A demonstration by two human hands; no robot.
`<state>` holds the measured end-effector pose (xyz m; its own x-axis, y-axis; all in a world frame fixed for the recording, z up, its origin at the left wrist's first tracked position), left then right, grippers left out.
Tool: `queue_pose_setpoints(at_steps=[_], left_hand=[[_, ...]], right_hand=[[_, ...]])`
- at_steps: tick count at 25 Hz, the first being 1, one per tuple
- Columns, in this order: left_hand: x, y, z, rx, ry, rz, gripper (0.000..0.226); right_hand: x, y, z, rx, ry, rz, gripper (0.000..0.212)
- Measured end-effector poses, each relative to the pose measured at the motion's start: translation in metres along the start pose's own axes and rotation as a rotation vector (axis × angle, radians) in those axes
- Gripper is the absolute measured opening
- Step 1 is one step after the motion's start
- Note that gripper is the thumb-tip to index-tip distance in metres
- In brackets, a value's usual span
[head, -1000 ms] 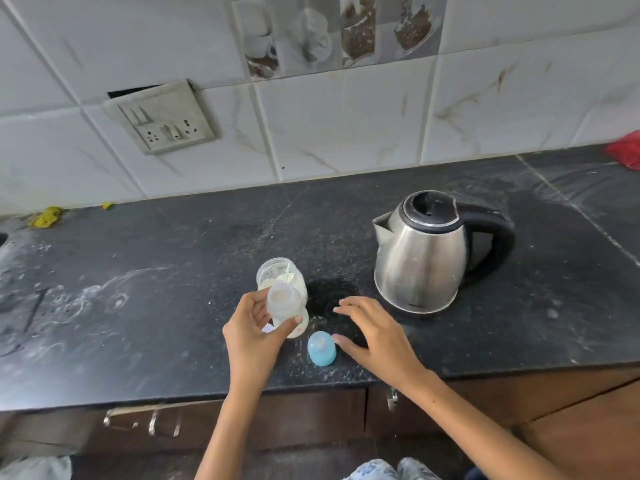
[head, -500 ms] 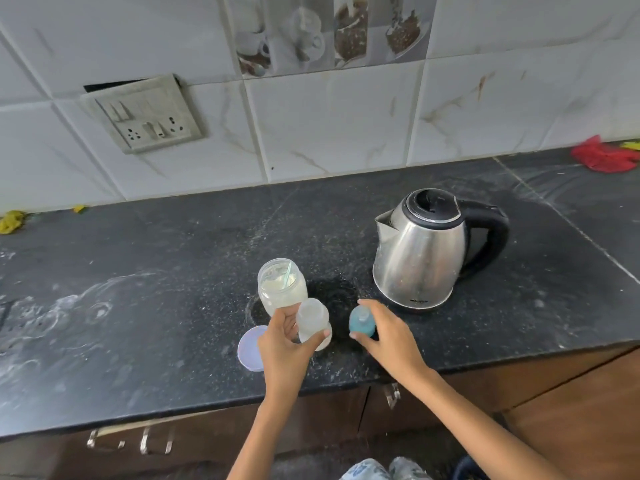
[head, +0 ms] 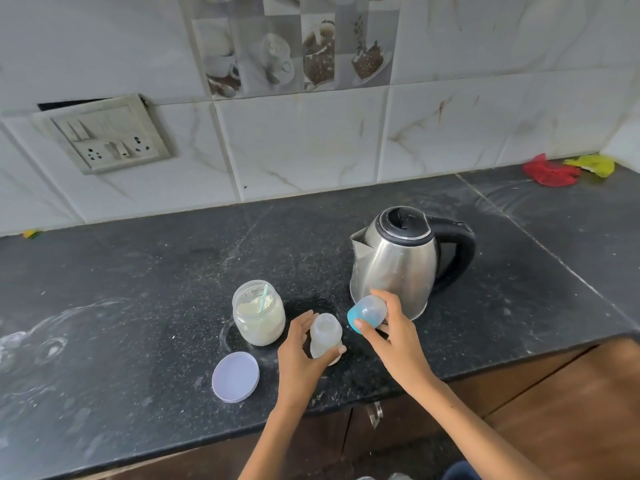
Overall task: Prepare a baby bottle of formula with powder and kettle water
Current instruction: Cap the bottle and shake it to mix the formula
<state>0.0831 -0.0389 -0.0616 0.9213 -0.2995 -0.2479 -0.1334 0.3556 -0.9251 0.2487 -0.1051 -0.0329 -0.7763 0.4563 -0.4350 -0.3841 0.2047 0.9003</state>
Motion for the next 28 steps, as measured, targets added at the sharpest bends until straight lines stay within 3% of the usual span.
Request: queue_pose_setpoints(at_steps=[5,10,17,28], left_hand=[[-0.002,0.002,0.006,-0.017,0.109,-0.018,0.054],[-0.018,-0.021,0.021,-0.063,0.083,-0.198,0.074],[-0.053,-0.075,0.047,-0.059,0.273,-0.471,0.055],[-0.064,-0.124,0.055,0.004,0.362,-0.695,0.082]], right_hand=[[-0.01,0.017,-0.001,0.051,0.062,0.139,0.045],[-0.028,0.058,0.009,0.088,0.176,0.334,0.044],[-0.048,0.108,0.02,0.054,0.282,0.5,0.051],[-0.054,0.15,0.026,-0.09,0.399,0.607,0.047]])
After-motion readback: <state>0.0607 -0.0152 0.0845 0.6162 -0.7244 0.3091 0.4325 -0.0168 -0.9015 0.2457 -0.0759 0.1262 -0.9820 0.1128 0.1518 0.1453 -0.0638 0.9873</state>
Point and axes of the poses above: each hand's wrist, its own z-axis towards the middle knuckle, its own x-axis out of the palm, y = z × x, the point moved 1 cm from there along z, towards the middle knuckle, and after that the axes turned 12 degrees about x, right-handed, at the moved point
